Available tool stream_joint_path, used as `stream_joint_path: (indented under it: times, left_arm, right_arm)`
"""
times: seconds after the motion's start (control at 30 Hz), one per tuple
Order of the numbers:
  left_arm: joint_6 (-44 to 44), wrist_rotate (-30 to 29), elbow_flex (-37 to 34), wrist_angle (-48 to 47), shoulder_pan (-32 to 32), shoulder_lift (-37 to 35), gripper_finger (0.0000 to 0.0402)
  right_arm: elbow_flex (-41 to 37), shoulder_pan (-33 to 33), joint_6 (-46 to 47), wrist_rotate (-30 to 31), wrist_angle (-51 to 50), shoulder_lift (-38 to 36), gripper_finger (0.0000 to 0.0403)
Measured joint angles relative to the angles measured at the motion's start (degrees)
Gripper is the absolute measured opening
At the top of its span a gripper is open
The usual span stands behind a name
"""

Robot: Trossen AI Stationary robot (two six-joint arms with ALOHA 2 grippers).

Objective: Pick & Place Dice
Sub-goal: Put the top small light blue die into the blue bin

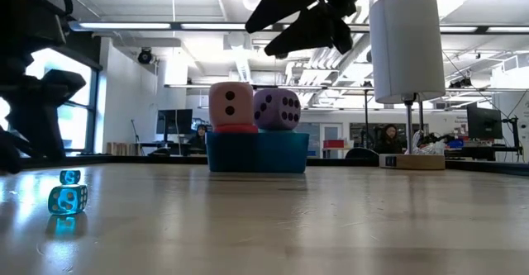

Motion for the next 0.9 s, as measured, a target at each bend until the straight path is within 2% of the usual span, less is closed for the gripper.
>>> stream_joint_path:
  times: [0.1, 0.27, 0.4, 0.67, 0.9]
  left_arm:
    - [-0.13, -1.4, -1.29, -0.31, -0.09, -1.32, 0.0179]
    - [-4.05, -7.49, -5.28, 2.12, 0.22, -2.36, 0.0179]
    - [-4.5, -5.36, -8.7, 9.45, 0.63, -2.37, 0.0179]
    - [-7.87, -6.24, -12.37, 16.14, 0.65, -2.35, 0.0179]
    - [-10.47, -5.1, -12.39, 16.38, 1.65, -2.35, 0.0179]
  right_arm:
    - [0.01, 0.0, 0.02, 0.0, 0.32, 0.0, 0.022]
    - [0.02, 0.02, 0.04, -1.04, 0.56, 0.0, 0.022]
    - [0.0, 0.02, 0.04, -1.36, 0.58, 0.0, 0.022]
    - [0.01, 0.02, 0.07, -1.36, 0.7, 0.0, 0.022]
    - [0.0, 0.02, 0.07, -1.33, 0.74, 0.0, 0.022]
